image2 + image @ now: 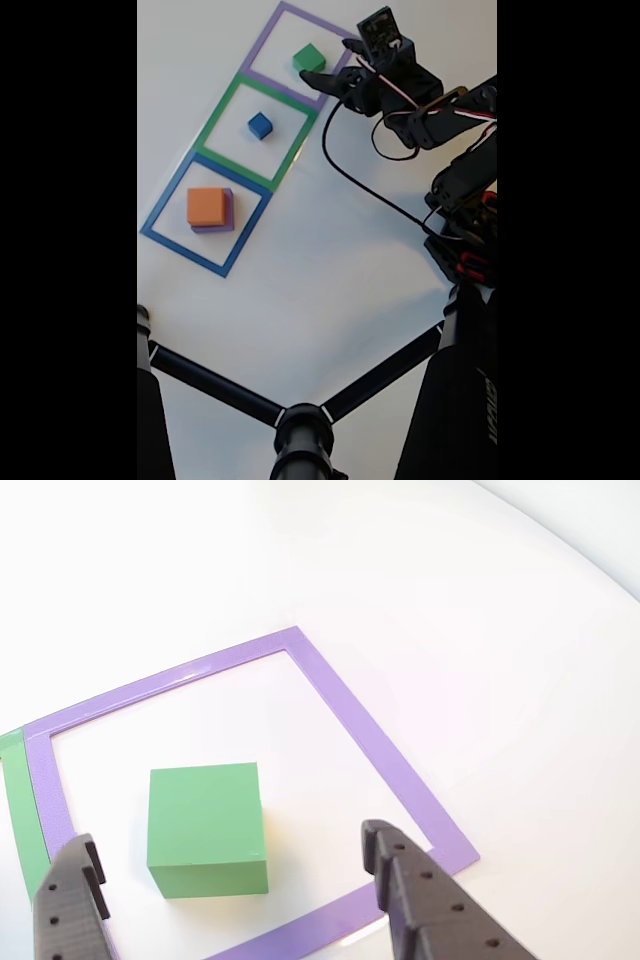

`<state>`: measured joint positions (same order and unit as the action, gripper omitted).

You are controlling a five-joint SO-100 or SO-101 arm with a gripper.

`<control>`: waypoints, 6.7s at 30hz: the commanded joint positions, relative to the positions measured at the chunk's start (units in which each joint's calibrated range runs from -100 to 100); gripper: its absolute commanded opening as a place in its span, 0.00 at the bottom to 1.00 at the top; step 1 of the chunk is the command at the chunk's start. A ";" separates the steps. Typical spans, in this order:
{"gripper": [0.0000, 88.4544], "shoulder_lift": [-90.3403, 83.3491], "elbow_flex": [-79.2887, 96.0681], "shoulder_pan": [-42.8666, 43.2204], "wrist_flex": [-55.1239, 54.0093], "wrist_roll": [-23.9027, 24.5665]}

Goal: Tower of hanoi

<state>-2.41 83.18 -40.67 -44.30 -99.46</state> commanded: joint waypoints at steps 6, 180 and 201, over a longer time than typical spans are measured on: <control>0.34 13.75 -7.00 2.12 -12.95 -0.54; 0.07 -7.00 -11.91 68.66 10.21 -0.54; 0.29 -0.86 -13.09 67.13 6.00 -0.54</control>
<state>-2.41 70.96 27.33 -36.80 -99.46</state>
